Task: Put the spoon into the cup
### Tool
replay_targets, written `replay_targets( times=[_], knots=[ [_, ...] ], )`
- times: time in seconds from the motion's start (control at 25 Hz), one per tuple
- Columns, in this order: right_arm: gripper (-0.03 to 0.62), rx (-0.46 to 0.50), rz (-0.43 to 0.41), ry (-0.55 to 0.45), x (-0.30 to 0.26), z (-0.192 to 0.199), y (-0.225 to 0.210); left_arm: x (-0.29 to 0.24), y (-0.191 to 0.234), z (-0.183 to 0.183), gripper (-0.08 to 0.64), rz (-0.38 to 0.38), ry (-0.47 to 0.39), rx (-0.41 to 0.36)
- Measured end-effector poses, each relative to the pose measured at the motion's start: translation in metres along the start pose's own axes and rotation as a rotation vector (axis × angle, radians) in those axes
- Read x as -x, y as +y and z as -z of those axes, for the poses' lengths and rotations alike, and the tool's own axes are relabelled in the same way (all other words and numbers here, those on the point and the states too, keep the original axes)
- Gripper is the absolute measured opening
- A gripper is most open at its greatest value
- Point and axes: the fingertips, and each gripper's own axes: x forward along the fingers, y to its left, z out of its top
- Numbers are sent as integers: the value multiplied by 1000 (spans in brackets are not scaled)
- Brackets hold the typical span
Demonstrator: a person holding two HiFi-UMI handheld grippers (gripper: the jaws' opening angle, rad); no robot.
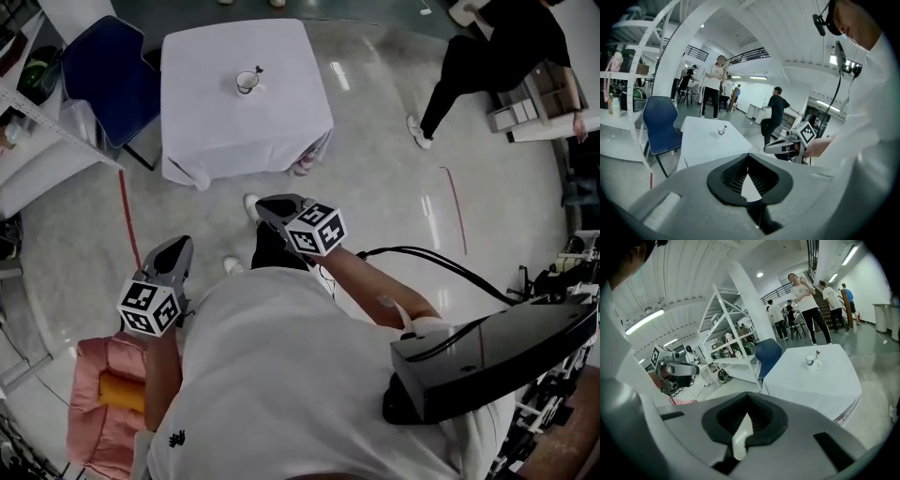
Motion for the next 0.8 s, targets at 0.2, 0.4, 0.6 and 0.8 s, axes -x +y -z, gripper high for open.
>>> replay_targets(
  times=[0.2,0.4,0.6,0.8],
  knots=[
    [8,21,-20,-2,-2,-4,10,5,1,2,9,-10,-3,-1],
    [8,52,-34,2,-5,-12,17,7,4,-2,10,-14,-14,3],
    [8,61,-43,15,-9,-13,17,6,6,-1,11,-18,-20,13],
    [8,62,-49,22,-9,-12,14,3,8,1,10,-22,-19,21]
  ],
)
